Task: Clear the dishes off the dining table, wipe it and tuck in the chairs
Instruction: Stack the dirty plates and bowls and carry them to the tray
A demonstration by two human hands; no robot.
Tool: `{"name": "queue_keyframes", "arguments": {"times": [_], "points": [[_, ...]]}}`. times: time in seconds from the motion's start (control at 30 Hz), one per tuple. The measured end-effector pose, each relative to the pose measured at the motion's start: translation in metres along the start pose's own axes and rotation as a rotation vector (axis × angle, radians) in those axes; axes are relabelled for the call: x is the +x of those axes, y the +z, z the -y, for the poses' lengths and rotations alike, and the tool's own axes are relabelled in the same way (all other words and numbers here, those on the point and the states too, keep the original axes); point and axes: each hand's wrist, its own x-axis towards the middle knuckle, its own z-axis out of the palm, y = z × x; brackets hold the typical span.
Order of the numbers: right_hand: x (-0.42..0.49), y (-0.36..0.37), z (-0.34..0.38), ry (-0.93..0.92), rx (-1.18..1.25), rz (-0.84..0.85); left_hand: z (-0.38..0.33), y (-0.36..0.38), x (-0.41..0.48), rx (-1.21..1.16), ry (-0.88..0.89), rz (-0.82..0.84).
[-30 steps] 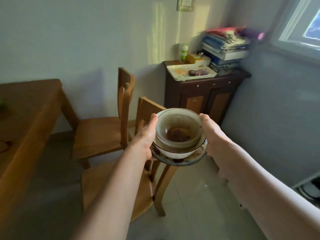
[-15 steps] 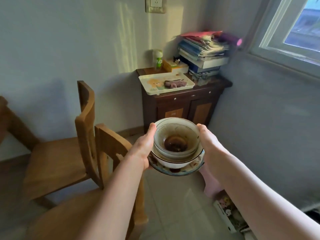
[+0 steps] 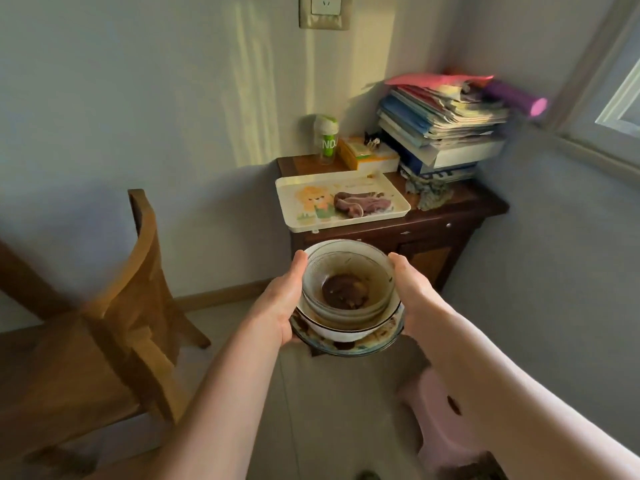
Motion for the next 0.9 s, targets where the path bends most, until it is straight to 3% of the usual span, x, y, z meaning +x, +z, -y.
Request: {"name": "queue_keyframes", "arguments": {"times": [0.4,0.9], "points": [[0.147,0.033,0.112,-0.054,-0.106,0.146,-0.093,0.045,0.119,-0.135,-0.032,-0.139],[0.291,0.151,0.197,-0.01,-0.198,0.156,-0.205,0.002,0.293,-0.215,-0.048,-0.138]]}}
